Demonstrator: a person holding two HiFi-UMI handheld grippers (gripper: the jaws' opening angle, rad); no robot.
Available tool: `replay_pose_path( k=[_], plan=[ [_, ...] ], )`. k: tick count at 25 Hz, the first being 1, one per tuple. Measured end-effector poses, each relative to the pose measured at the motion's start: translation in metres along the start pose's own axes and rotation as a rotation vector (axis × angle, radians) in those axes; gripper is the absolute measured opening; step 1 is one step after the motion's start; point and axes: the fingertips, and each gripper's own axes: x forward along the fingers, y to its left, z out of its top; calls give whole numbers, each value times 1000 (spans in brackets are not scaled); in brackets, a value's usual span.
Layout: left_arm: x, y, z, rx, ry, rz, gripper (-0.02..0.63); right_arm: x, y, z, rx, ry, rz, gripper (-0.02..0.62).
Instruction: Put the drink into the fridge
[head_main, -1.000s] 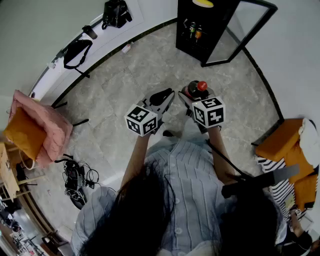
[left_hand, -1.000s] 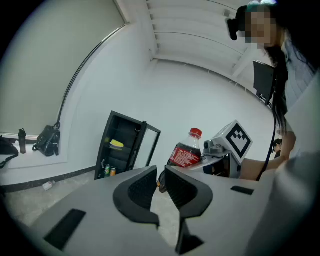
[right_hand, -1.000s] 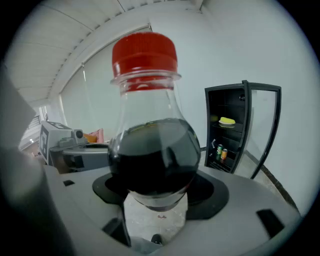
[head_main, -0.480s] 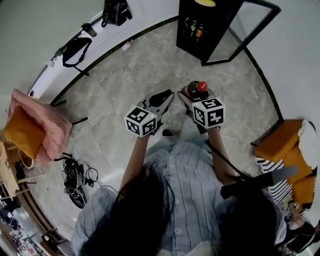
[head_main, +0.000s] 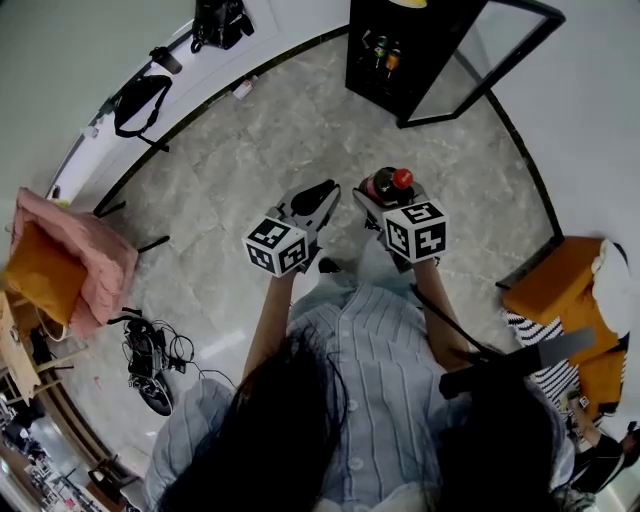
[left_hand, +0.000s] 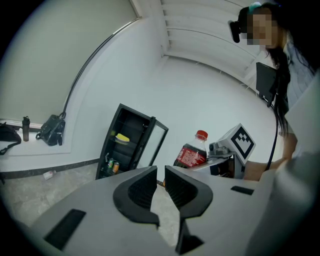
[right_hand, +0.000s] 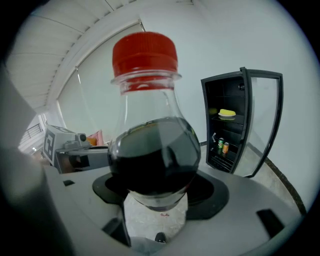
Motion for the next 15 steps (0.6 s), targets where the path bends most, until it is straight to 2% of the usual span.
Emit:
replay_pose_path(
  k=[9, 15],
  plan=[
    [61, 22, 11, -44, 15, 26, 55, 16, -62, 10, 27, 56, 11, 305],
    [99, 29, 20, -57, 11, 46, 55, 28, -98, 26, -38, 84, 23, 305]
  ],
)
